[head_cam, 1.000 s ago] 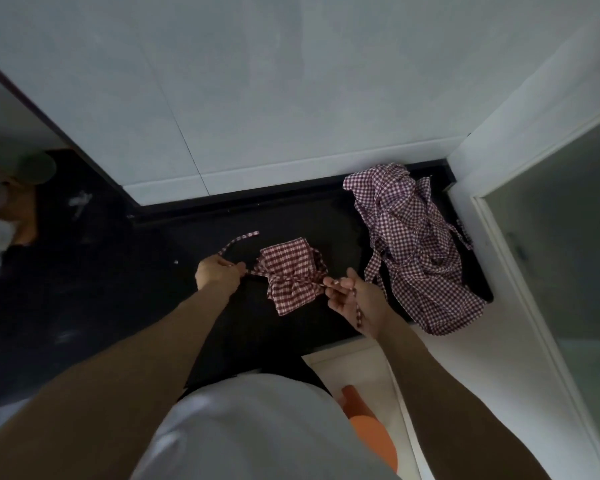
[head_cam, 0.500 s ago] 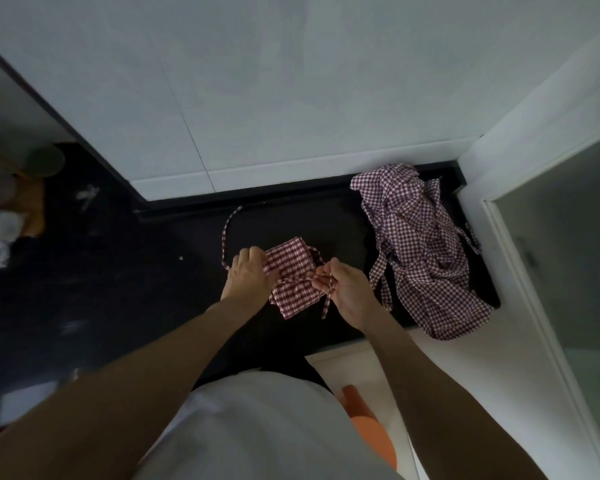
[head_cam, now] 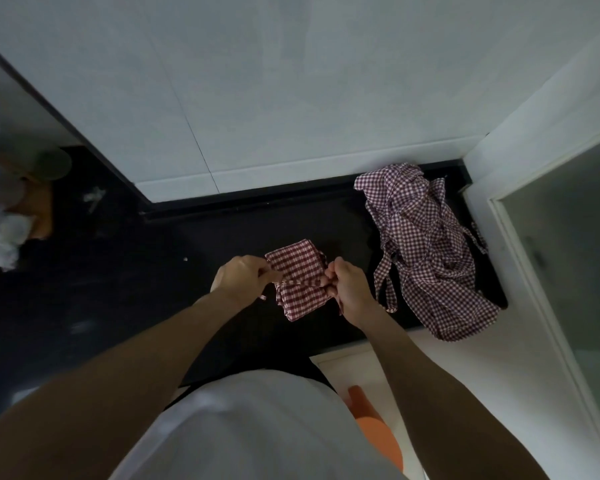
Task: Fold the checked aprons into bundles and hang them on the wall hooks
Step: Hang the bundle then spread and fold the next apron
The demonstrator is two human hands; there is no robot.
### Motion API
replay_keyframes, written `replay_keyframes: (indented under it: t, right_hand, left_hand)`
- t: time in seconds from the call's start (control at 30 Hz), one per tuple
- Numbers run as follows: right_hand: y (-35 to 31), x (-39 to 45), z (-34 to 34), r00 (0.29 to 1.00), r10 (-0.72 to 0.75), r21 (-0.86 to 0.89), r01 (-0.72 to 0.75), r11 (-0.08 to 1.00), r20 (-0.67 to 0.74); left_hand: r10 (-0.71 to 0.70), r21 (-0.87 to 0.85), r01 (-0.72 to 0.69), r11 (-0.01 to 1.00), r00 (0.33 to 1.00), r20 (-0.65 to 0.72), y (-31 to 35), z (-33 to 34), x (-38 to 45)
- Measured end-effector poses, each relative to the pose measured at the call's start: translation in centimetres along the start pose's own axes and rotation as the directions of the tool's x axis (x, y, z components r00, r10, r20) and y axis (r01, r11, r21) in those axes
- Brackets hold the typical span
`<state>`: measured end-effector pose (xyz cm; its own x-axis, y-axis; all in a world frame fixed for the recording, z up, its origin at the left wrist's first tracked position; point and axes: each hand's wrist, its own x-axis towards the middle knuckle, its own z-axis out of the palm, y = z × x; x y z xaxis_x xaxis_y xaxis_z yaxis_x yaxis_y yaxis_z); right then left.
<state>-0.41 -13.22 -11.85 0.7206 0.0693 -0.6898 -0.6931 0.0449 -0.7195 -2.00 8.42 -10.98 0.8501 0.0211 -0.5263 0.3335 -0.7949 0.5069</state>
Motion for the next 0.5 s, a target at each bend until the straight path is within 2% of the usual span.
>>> replay_keyframes:
  t: [0.13,0.2,0.27,0.33,0.4,0.5]
  right_hand:
    - [0.0,0.7,-0.2,1.0,0.026,0.043,-0.025,0.999,-0.002]
    - [-0.3,0.8,-0.1,0.999,0.025,0.006,-0.025,1.0,-0.027]
    - [-0.3,0.8,0.1,0.999,-0.014,-0.116,0.009,0.993,-0.036]
    - [-0.3,0.8,0.4,0.995,-0.096,-0.325,0.081,0.942,-0.03]
    - [-0.3,0.7,0.8,0.985,-0.171,-0.537,0.142,0.832,-0.004]
    - [-0.3,0.4,1.8,0.98,-0.17,-0.722,0.189,0.665,0.101]
  left_hand:
    - [-0.031,0.048,0.033,0.998,0.998,-0.049,-1.0,-0.6,-0.1]
    - [-0.074,0.03,0.075,0.997,0.996,-0.043,-1.0,-0.5,0.1]
    - [-0.116,0.022,0.116,0.993,0.993,-0.003,-0.7,-0.5,0.4]
    - [-0.138,-0.032,0.14,0.99,0.988,0.071,-0.3,-0.9,0.7]
    - [-0.12,-0.136,0.139,0.981,0.983,0.139,0.2,-1.5,1.0]
    - [-0.09,-0.22,0.128,0.967,0.981,0.174,1.6,-2.1,1.1]
